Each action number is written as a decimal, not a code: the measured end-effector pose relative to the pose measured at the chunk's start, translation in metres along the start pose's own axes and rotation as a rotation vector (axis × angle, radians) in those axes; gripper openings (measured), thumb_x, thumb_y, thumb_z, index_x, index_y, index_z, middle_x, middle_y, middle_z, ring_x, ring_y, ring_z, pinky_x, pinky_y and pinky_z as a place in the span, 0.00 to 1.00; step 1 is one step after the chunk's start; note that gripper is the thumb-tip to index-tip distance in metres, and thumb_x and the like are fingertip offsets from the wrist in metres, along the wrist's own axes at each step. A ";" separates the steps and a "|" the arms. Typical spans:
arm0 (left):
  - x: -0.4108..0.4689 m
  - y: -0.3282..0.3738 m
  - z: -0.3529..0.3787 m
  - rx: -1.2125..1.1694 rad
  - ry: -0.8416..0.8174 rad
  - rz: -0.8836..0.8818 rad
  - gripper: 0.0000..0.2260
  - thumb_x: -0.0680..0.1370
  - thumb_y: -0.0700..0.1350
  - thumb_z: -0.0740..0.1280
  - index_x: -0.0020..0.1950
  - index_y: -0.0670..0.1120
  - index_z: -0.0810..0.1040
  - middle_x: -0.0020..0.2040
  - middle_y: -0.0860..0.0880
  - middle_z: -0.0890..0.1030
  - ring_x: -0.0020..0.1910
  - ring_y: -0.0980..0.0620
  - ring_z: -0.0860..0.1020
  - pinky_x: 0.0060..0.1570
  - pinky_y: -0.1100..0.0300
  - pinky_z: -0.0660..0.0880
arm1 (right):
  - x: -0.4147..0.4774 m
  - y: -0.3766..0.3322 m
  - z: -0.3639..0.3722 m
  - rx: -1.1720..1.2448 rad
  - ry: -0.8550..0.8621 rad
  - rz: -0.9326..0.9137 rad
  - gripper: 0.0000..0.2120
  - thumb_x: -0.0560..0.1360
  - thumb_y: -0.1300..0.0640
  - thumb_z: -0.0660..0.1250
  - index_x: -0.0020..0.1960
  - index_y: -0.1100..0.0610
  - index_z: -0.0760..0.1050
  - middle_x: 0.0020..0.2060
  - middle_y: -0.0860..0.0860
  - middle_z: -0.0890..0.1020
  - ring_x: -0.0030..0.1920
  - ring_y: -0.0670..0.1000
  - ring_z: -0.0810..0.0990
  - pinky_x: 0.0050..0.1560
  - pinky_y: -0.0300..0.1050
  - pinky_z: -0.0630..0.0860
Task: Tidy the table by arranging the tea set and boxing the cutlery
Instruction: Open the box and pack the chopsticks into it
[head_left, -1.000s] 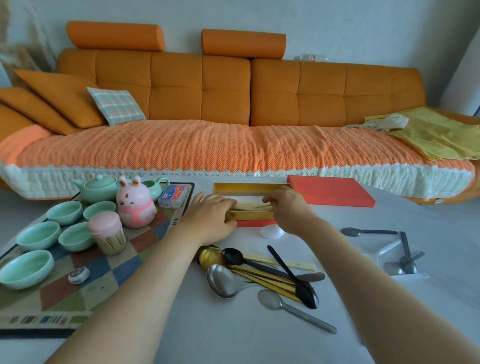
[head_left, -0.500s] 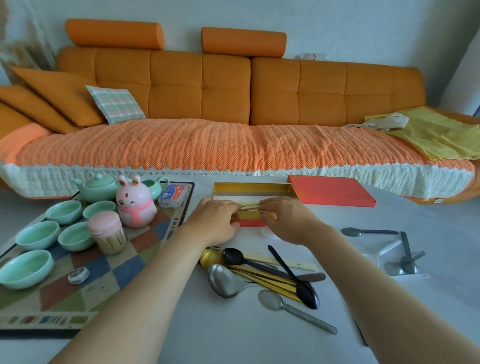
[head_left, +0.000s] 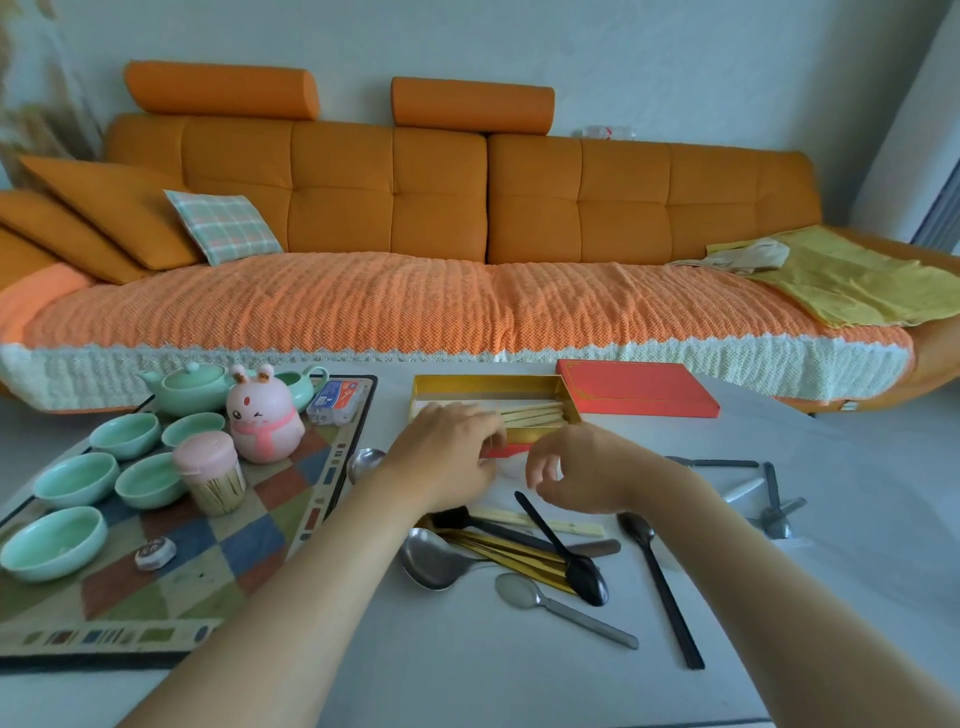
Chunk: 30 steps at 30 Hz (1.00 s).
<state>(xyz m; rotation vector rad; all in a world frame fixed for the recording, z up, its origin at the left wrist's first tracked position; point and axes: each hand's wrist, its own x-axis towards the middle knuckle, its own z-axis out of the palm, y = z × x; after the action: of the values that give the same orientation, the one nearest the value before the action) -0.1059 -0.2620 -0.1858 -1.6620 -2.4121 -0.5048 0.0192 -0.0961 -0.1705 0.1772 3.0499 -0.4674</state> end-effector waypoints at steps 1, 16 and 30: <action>-0.002 0.004 0.000 -0.036 -0.080 -0.026 0.04 0.75 0.50 0.65 0.50 0.55 0.77 0.48 0.58 0.77 0.49 0.55 0.75 0.52 0.57 0.72 | -0.005 0.002 0.000 0.012 -0.046 0.026 0.09 0.72 0.53 0.64 0.47 0.42 0.80 0.43 0.38 0.80 0.46 0.39 0.78 0.49 0.38 0.75; -0.014 0.009 0.009 -0.020 -0.191 -0.088 0.07 0.79 0.51 0.67 0.56 0.57 0.80 0.49 0.58 0.76 0.49 0.54 0.74 0.45 0.60 0.66 | -0.014 0.018 0.013 0.040 0.037 0.133 0.03 0.76 0.51 0.69 0.49 0.46 0.79 0.45 0.40 0.80 0.46 0.42 0.78 0.45 0.36 0.73; -0.003 -0.026 0.005 0.099 0.336 -0.126 0.09 0.79 0.41 0.67 0.57 0.48 0.81 0.51 0.50 0.80 0.51 0.46 0.76 0.48 0.52 0.71 | 0.024 0.018 0.010 -0.053 0.595 -0.001 0.11 0.79 0.63 0.62 0.54 0.55 0.82 0.45 0.52 0.78 0.46 0.57 0.76 0.46 0.53 0.75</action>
<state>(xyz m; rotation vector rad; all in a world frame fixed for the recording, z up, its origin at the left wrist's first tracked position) -0.1283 -0.2710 -0.1960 -1.2741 -2.2602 -0.6172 -0.0022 -0.0793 -0.1872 0.3726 3.6348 -0.3882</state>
